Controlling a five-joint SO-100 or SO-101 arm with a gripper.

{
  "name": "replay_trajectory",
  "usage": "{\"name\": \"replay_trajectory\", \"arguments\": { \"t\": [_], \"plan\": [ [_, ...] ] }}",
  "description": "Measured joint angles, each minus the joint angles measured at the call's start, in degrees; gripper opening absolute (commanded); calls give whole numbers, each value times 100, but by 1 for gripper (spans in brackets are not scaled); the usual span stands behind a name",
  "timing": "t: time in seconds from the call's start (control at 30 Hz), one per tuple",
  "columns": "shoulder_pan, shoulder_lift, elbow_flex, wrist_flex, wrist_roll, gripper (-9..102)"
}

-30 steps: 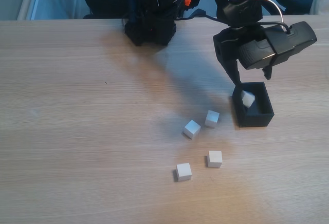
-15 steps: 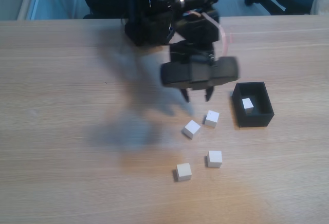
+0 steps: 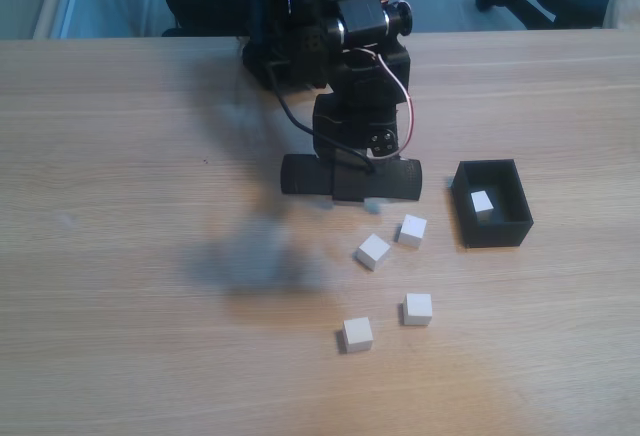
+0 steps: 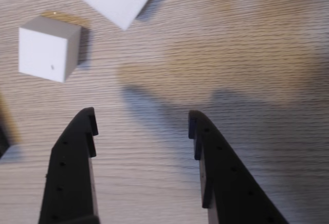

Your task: Pick blocks and place them in the box.

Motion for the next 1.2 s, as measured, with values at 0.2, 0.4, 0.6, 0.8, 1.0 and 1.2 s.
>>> {"name": "replay_trajectory", "arguments": {
  "t": [0.2, 0.4, 0.6, 0.8, 1.0, 1.2],
  "plan": [
    [-396, -53, -299, 105, 343, 20],
    [-773, -272, -642, 220, 483, 21],
    [-853, -633, -861, 158, 396, 24],
    [-756, -888, -870, -62, 264, 24],
    [-615, -1204, -984, -229, 167, 24],
    [-615, -1477, -1187, -272, 158, 24]
  ]
}}
